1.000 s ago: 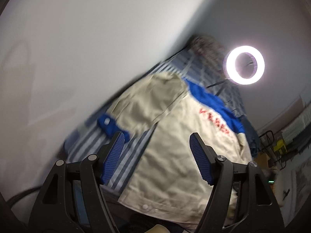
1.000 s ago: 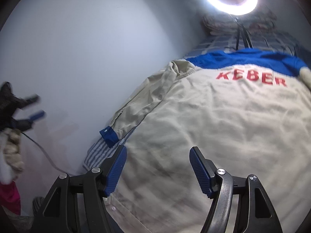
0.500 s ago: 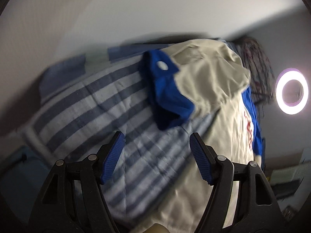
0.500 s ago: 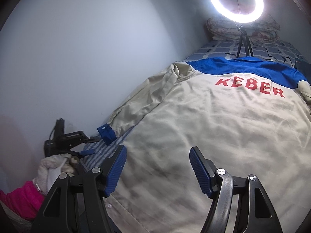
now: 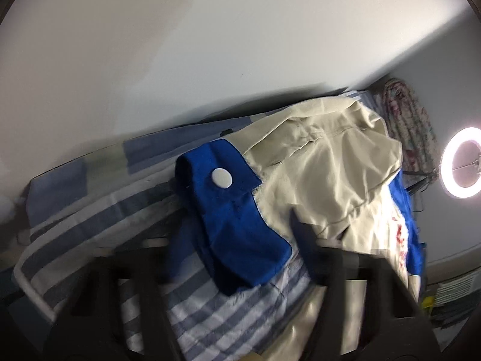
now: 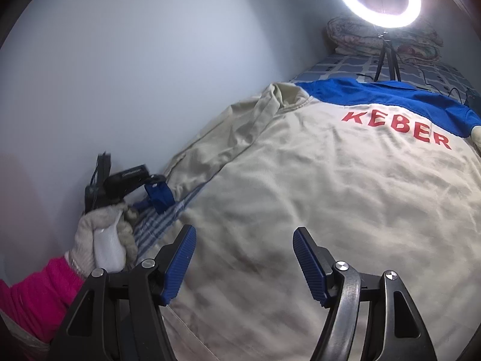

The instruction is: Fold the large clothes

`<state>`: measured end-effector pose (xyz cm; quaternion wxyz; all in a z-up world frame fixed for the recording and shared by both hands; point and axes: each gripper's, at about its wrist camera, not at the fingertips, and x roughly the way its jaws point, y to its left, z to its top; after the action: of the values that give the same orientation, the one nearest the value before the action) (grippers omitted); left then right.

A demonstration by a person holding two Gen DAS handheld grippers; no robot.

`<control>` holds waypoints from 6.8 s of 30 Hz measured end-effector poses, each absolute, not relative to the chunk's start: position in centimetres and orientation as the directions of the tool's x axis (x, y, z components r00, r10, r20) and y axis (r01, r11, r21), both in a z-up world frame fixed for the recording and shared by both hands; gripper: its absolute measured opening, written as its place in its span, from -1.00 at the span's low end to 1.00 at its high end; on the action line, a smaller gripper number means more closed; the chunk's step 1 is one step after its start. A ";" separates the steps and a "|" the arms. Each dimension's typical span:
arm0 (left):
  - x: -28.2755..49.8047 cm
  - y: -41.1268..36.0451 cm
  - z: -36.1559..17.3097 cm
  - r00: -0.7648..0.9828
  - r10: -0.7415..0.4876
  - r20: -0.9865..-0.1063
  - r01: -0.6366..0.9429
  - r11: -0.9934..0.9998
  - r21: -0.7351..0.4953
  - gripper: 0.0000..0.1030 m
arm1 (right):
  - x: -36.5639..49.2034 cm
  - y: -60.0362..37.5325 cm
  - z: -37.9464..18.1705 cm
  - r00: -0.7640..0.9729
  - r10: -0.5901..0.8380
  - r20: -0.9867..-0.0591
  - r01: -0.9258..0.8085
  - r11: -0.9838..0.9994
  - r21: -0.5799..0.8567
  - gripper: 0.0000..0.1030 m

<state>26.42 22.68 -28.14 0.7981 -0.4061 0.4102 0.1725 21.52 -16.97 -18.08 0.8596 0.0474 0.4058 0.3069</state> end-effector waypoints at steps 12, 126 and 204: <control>22.7 19.6 -16.9 0.735 0.029 -0.677 -0.371 0.854 -0.366 -1.00 | 22.1 -16.6 -17.8 0.473 0.553 -0.685 -0.487 0.813 0.320 0.11; 9.2 1.3 -14.6 0.628 -0.353 -0.694 0.428 0.901 -0.070 -0.81 | 35.8 -21.1 -24.8 0.241 0.575 -0.782 -0.090 0.816 0.571 -0.55; 10.8 14.4 -23.3 0.523 -0.368 -0.769 -0.136 0.854 -0.501 -0.44 | 46.0 -21.6 -18.6 0.524 0.432 -0.734 -0.158 0.896 0.414 -0.38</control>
<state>10.79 14.41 -23.32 0.8327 -0.2606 0.4836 -0.0695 45.99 -21.64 -18.64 0.8601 0.1499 0.4566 0.1714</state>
